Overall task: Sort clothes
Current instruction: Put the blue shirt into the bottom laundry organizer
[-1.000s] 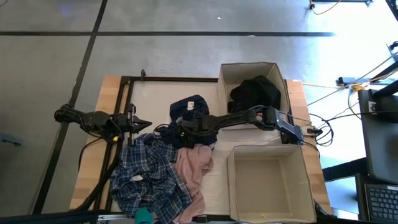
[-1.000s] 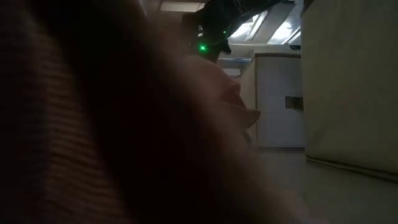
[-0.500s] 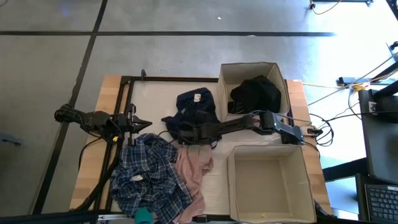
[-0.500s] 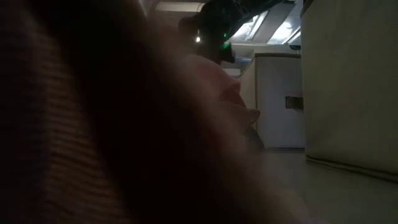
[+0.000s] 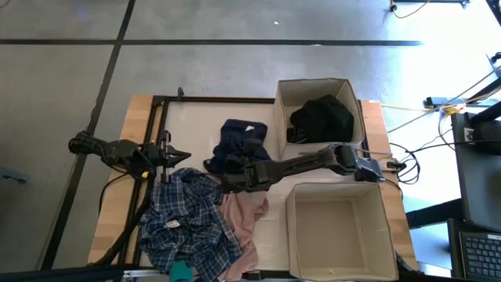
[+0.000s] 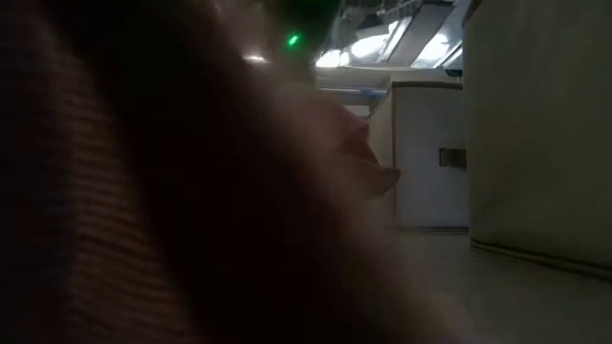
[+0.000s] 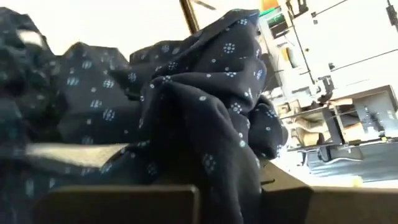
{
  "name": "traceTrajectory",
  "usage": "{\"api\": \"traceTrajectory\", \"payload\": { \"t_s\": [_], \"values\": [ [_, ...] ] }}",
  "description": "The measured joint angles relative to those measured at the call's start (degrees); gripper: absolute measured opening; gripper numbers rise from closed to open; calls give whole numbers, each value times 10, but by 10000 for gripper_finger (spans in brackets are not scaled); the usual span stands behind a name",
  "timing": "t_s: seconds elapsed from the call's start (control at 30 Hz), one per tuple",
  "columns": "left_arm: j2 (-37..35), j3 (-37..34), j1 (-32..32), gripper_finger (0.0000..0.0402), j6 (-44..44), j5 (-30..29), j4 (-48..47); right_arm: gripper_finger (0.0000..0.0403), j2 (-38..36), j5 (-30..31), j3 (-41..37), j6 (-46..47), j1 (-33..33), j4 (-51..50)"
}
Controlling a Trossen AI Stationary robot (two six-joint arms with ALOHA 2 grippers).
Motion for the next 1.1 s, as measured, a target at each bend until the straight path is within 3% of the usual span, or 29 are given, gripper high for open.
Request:
{"api": "traceTrajectory", "payload": {
  "t_s": [0.63,1.1],
  "values": [
    [0,0,0,1,7,0,2,37,-181,70,7,148,28,-209],
    [0,0,0,1,6,0,2,37,-338,77,7,170,99,-232]
  ]
}}
